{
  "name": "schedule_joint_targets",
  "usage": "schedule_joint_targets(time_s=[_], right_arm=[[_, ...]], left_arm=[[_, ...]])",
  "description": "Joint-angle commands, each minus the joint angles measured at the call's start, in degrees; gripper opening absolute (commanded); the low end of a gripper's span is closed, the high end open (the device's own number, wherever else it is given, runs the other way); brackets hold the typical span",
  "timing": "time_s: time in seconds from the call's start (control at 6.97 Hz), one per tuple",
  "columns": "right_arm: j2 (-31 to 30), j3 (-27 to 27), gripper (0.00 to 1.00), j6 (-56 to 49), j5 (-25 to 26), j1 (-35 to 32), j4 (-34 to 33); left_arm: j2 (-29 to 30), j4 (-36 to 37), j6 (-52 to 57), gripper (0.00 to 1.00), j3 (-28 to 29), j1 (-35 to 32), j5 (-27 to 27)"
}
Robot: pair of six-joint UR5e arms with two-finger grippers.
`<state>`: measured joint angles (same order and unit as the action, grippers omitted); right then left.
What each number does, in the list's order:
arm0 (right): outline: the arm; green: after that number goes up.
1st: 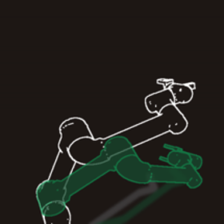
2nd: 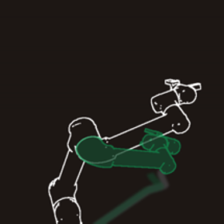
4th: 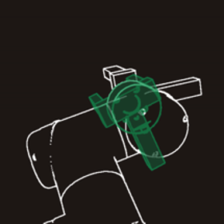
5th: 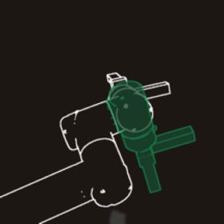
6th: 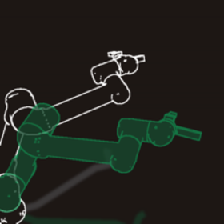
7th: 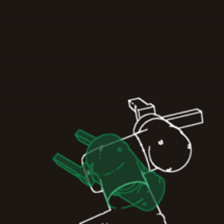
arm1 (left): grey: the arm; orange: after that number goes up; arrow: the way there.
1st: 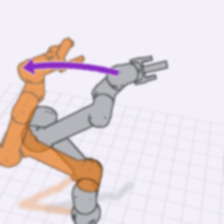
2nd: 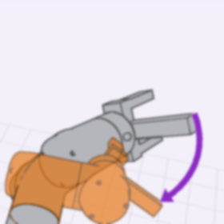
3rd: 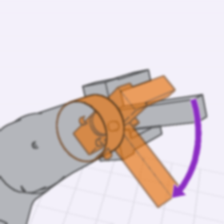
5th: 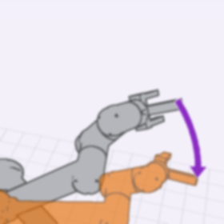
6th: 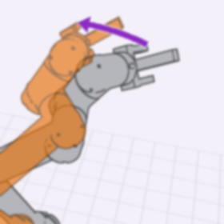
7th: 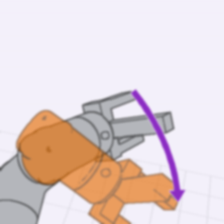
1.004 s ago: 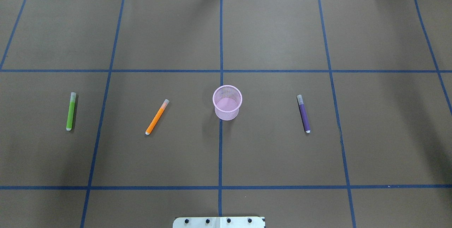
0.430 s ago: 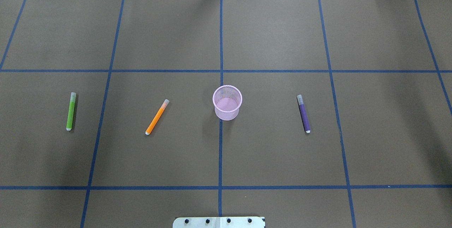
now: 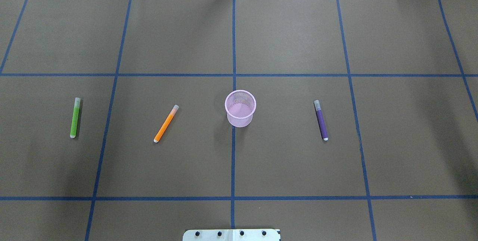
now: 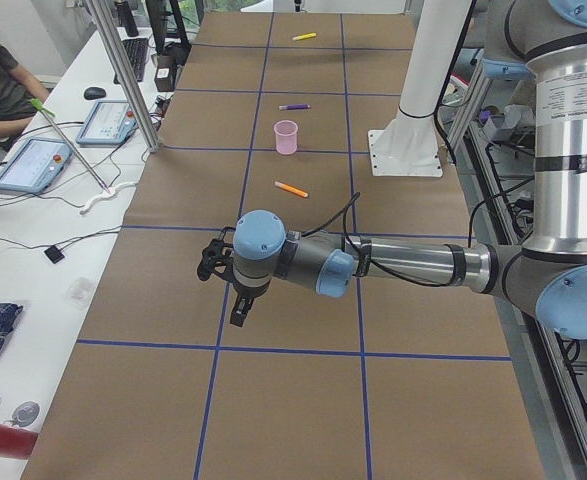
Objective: Collect pens into pen holder
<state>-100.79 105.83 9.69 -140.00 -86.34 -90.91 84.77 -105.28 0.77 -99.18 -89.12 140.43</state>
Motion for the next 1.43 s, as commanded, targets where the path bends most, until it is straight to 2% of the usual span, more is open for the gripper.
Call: schedule_joint_targets(time_s=[0.0,0.29,0.43,0.57,0.72,0.86,1.0,1.29], right_arm=[[-1.9,-3.4,1.0,0.1,-9.1,0.0,7.5],[-1.9,-7.4,1.0,0.2,-11.8,0.1,15.1],[-1.9,-7.9,1.0,0.6,-12.0,0.1,15.4],[-1.7,-9.9,1.0,0.1,-8.4,0.1,15.6],[-1.5,-10.7,0.99,-3.3,2.0,0.6,15.5],[-0.7,-14.1,0.99,-11.7,7.0,1.2,15.5],[2.5,-20.1,0.98,-19.0,7.1,1.2,15.5],[6.5,-25.3,0.93,-20.8,8.0,4.3,15.4]], left_arm=[[0.2,-1.9,-0.2,1.0,0.1,2.5,0.6],[0.3,-1.9,-0.2,1.0,0.2,3.6,0.6],[0.6,-1.9,-1.6,1.0,0.2,4.0,0.5],[2.3,-2.4,-7.6,1.0,-0.1,8.3,0.0],[2.7,-3.8,-11.0,1.0,-0.1,9.8,-0.1],[2.8,-3.9,-11.3,1.0,-0.1,10.5,-0.6],[2.9,-3.9,-11.4,1.0,-0.1,11.2,-1.7],[3.6,-3.9,-11.5,1.0,0.3,11.4,-2.2]])
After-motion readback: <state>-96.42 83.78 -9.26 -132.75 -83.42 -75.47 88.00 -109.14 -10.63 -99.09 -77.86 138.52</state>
